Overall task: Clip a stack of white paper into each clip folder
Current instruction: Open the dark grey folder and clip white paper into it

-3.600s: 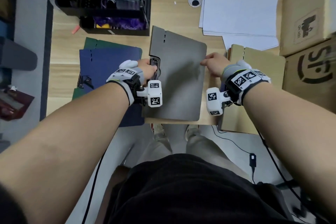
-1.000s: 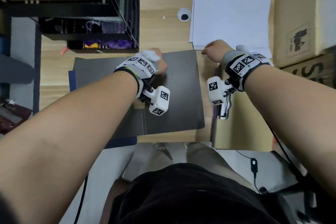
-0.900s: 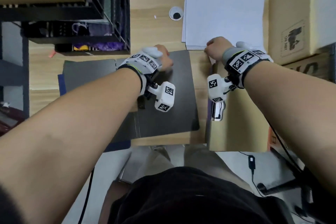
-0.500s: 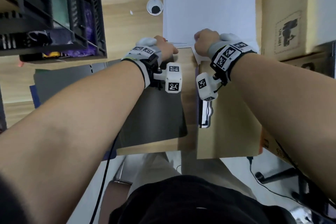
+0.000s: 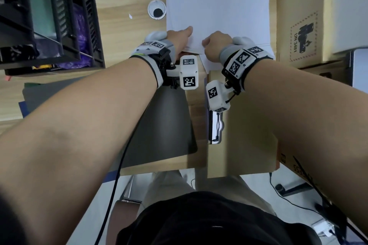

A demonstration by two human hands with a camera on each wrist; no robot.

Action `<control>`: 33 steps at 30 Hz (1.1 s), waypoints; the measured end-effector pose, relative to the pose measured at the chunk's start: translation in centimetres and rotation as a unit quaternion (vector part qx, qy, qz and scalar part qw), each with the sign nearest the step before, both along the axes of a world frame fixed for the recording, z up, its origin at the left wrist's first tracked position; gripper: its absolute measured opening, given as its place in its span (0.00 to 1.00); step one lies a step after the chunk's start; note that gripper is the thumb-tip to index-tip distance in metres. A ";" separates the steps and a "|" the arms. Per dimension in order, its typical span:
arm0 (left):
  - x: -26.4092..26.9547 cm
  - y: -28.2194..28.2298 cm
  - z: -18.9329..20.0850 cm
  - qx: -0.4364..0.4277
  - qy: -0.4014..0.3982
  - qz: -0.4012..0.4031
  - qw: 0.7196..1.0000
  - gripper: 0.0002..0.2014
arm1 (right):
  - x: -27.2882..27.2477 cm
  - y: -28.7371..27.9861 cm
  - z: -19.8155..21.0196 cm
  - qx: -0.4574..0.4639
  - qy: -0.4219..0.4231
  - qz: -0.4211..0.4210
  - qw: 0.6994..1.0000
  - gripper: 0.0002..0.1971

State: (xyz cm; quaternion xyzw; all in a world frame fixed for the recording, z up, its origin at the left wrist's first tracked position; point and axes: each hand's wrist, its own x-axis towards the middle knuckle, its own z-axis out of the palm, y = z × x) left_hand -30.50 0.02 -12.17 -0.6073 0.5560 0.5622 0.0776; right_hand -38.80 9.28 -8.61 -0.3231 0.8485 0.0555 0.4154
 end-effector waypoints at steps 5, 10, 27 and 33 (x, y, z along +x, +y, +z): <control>-1.3 0.2 -0.4 -0.060 -0.004 -0.052 0.997 0.07 | -0.9 0.3 -0.4 -0.025 -0.013 -0.055 0.998 0.20; -0.8 0.1 0.7 -0.086 0.036 -0.023 0.995 0.14 | -1.3 0.5 0.1 -0.061 -0.039 -0.088 0.994 0.24; 11.2 -6.5 15.9 -0.251 0.063 -0.154 0.954 0.22 | 2.7 -2.9 8.3 -0.241 0.003 -0.216 0.946 0.38; 15.8 -7.3 20.2 -0.411 -0.021 -0.293 0.863 0.11 | 4.1 -1.9 11.1 -0.347 0.014 -0.228 0.910 0.36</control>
